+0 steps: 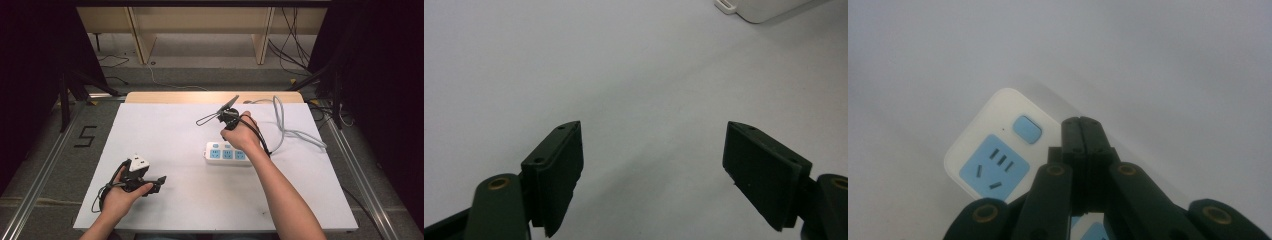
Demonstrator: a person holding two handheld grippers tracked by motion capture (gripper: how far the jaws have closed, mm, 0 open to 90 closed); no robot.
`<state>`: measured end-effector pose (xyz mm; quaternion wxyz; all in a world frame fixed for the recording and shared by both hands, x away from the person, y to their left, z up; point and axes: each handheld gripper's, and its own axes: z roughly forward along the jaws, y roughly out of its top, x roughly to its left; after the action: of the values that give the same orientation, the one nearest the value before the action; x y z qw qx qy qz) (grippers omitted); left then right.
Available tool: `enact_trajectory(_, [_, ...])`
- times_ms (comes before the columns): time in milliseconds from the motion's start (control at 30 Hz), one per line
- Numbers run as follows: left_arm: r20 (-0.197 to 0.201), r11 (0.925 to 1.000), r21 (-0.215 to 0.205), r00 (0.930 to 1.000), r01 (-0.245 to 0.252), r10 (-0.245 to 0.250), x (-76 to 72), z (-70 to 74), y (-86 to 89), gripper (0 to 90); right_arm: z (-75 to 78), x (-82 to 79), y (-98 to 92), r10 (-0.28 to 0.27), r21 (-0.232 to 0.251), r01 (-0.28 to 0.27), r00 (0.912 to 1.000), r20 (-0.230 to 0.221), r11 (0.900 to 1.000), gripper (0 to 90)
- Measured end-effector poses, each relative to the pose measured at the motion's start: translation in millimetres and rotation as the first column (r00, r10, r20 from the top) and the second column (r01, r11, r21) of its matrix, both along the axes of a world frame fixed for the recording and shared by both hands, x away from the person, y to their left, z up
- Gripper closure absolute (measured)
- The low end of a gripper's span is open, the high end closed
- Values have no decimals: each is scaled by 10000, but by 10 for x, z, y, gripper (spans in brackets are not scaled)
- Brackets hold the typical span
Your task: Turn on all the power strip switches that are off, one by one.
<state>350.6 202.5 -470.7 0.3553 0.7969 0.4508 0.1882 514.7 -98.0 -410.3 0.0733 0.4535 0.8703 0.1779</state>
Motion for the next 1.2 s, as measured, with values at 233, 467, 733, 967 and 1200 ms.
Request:
enact_trajectory(233, [1, 10000, -9, 10000, 4, -4, -1, 0, -1, 242, -25, 18, 34, 41, -14, -41, 10000, -90, 10000, 900])
enact_trajectory(467, [-13, 10000, -2, 10000, 10, -10, -1, 1, 0, 242, -56, 32, 55, 28, -16, -28, 9998, -180, 10000, 900])
enact_trajectory(733, [-12, 10000, -3, 10000, 11, -11, -2, 1, -1, 241, -78, 45, 84, 34, -24, -35, 9996, -266, 10000, 900])
enact_trajectory(967, [-27, 10000, 28, 10000, 41, -41, -3, 3, -2, 241, -92, 55, 127, 79, -45, -80, 9995, -320, 10000, 900])
enact_trajectory(1200, [-24, 10000, 6, 10000, 32, -32, -3, 2, -4, 242, -116, 54, 171, 125, -58, -128, 9992, -382, 9999, 900])
